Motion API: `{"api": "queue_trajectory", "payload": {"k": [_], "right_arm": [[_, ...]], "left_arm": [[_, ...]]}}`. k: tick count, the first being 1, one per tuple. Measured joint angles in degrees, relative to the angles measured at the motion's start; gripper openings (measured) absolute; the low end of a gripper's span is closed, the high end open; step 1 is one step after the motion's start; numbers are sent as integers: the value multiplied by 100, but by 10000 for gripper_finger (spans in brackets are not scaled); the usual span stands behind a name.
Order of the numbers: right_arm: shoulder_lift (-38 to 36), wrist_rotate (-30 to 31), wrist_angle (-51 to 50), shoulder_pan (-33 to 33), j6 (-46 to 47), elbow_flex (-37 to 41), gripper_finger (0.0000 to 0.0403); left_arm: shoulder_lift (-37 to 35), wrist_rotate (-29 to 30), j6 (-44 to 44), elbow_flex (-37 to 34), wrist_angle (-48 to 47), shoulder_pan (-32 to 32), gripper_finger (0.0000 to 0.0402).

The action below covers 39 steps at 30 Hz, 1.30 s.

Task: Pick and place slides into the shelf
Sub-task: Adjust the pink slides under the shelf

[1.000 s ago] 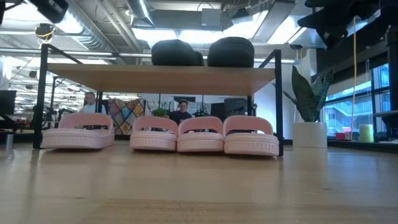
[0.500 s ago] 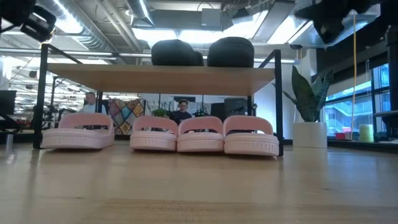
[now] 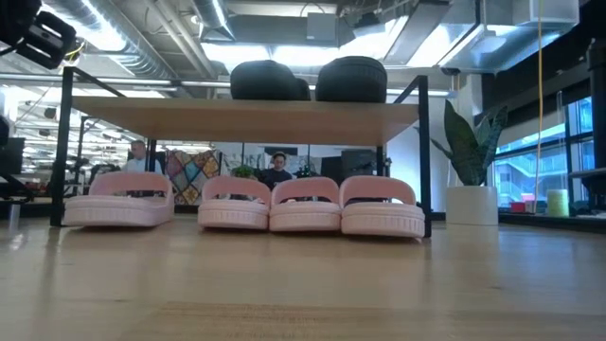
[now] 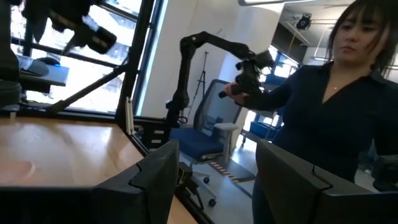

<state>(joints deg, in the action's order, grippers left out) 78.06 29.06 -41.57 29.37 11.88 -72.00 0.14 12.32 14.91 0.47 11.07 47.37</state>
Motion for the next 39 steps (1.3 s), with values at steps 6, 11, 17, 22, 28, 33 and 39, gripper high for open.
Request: {"api": "queue_trajectory", "payload": {"k": [6, 11, 17, 22, 28, 33, 39], "right_arm": [[1243, 0, -1081, 319, 243, -951, 170], [1881, -23, -1085, 464, 190, -1145, 170], [2514, -23, -1063, 366, 1318, -1023, 170], [2992, -22, -1018, 271, 1227, -1019, 170], [3459, -2, -750, 240, 1013, -1019, 170], [3763, 432, -748, 224, 1154, -1019, 170], [4003, 1022, -729, 142, 1082, -1019, 170]], "left_arm": [[0, 22, 1, 0, -34, 3, 205], [0, 25, 5, 0, -370, 3, 205], [0, 76, -2, 0, -418, 3, 205], [0, 76, -2, 0, -422, 3, 205], [0, 74, 0, 0, -467, 3, 205], [0, 74, -4, 0, -531, 3, 205], [0, 226, -6, 0, -644, 3, 205]]}}
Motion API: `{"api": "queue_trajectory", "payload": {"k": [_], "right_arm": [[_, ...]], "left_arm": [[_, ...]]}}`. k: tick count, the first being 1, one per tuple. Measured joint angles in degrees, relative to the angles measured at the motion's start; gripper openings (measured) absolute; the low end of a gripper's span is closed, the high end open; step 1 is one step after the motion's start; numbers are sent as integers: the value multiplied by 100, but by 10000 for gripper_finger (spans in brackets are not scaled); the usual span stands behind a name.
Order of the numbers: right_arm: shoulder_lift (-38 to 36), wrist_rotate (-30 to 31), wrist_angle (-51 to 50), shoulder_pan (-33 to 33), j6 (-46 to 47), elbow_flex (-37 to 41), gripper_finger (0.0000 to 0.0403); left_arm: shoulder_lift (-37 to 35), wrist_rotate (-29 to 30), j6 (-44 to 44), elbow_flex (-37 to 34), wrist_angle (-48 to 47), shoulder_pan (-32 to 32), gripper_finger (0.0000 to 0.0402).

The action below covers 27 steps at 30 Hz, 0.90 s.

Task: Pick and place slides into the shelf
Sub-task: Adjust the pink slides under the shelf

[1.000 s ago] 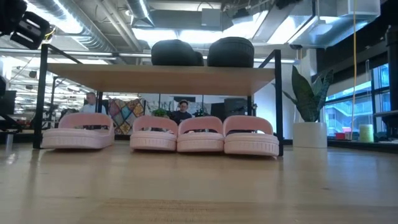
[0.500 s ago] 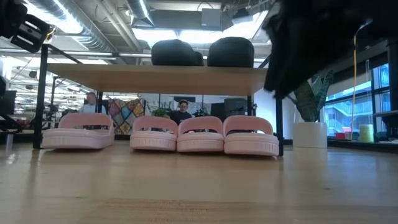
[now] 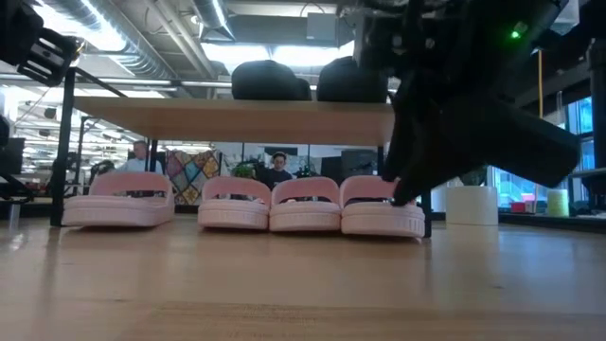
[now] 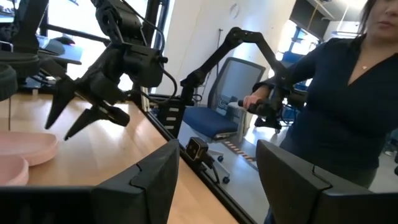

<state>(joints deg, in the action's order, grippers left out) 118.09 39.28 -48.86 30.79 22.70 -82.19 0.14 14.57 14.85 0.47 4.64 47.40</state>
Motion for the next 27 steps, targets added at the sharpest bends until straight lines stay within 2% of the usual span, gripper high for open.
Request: {"api": "queue_trajectory", "payload": {"k": [5, 10, 19, 27], "right_arm": [[45, -471, 34, -64, -26, 0, 170], [45, -142, 26, -146, 7, 0, 170], [43, -138, 21, -401, 131, 0, 170], [30, -310, 108, -274, -39, -113, 170]], "left_arm": [[0, 26, 7, 0, -1, 0, 205], [0, 30, 9, 0, -1, 0, 205], [0, 39, 18, 0, -1, 0, 205], [0, 48, 153, 0, -12, 0, 205]]}}
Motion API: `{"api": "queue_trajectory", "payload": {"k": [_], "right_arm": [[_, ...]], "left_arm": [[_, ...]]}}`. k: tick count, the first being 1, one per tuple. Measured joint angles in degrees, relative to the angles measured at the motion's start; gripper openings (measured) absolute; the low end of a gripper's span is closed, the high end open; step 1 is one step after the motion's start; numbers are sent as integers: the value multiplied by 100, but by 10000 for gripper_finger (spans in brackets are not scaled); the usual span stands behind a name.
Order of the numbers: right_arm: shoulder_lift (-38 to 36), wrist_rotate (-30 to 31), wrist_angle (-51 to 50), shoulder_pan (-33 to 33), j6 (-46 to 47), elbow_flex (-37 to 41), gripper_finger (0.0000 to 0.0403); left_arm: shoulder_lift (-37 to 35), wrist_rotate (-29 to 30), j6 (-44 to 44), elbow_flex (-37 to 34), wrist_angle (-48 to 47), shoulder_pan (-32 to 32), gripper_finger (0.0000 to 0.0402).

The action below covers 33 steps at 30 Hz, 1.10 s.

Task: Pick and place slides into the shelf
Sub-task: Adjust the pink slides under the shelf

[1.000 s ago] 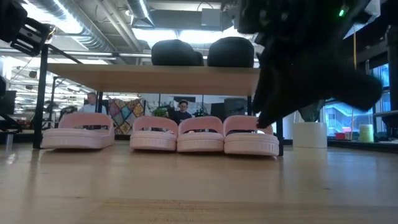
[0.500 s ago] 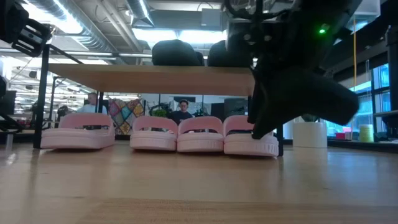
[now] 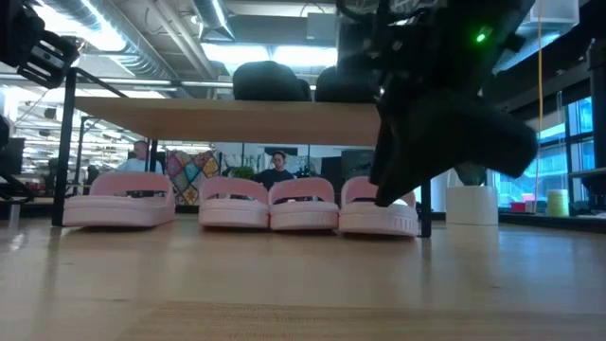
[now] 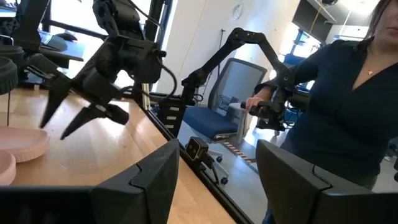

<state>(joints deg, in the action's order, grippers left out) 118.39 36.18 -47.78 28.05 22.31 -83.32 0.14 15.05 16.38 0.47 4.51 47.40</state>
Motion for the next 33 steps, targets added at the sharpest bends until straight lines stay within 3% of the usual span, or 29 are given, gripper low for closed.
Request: {"api": "queue_trajectory", "payload": {"k": [10, 16, 21, 26, 33], "right_arm": [[-8, -121, 83, 306, 337, -79, 170], [126, 451, 97, 526, 577, -73, 170], [276, 456, 421, 682, 805, -66, 170], [361, 469, 568, 708, 1551, -66, 170], [552, 503, 519, 667, 3461, -66, 170]], "left_arm": [[0, 28, -2, 0, -153, 0, 205], [0, 46, 2, 0, -153, 0, 205], [0, 48, 4, 0, -153, 0, 205], [0, 50, 4, 0, -153, 0, 205], [0, 50, 4, 0, -153, 0, 205]]}}
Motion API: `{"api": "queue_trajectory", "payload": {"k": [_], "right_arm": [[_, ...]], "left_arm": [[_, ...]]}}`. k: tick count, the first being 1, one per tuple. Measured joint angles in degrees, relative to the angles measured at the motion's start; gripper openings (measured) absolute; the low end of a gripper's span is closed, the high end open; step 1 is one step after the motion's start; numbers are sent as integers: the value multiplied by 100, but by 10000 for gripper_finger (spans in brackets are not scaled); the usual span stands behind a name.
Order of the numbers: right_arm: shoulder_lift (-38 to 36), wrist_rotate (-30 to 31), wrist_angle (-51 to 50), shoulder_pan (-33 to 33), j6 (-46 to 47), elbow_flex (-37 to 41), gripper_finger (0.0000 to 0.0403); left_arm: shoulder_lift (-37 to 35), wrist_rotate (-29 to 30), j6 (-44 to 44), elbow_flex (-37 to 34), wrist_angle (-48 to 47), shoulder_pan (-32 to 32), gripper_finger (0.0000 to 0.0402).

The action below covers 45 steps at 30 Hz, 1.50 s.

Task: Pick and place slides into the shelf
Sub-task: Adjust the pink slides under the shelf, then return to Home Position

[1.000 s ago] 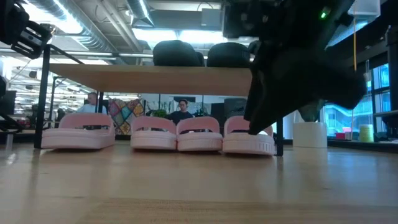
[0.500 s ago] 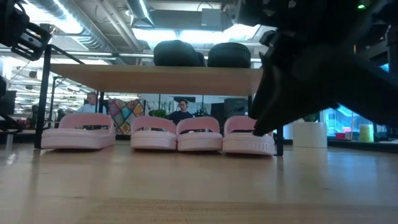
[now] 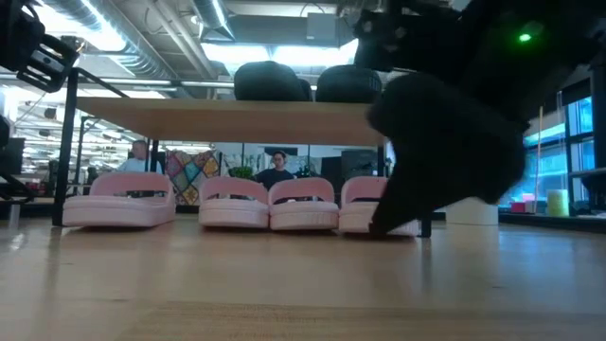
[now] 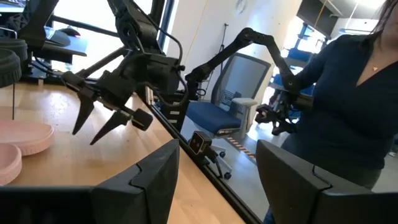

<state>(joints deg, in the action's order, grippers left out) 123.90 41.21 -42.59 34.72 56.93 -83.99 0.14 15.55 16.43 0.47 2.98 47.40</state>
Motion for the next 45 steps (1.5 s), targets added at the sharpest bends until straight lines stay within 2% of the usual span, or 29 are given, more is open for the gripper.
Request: {"api": "queue_trajectory", "payload": {"k": [5, 15, 35, 40, 45], "right_arm": [[17, 416, -90, -21, 990, 2, 170], [17, 384, -278, -154, 2087, 305, 170], [19, 440, -356, -568, 2073, 367, 170], [-2, 457, -414, -316, 1326, 133, 170], [-434, 458, -754, -24, 1029, -39, 170]], "left_arm": [[0, 0, -2, 0, 0, 0, 205], [0, 2, -2, 0, 0, 0, 205], [0, 18, -7, 0, 0, -2, 205], [0, 17, -42, 0, 0, -2, 205], [0, 15, -44, 0, 2, -2, 205]]}}
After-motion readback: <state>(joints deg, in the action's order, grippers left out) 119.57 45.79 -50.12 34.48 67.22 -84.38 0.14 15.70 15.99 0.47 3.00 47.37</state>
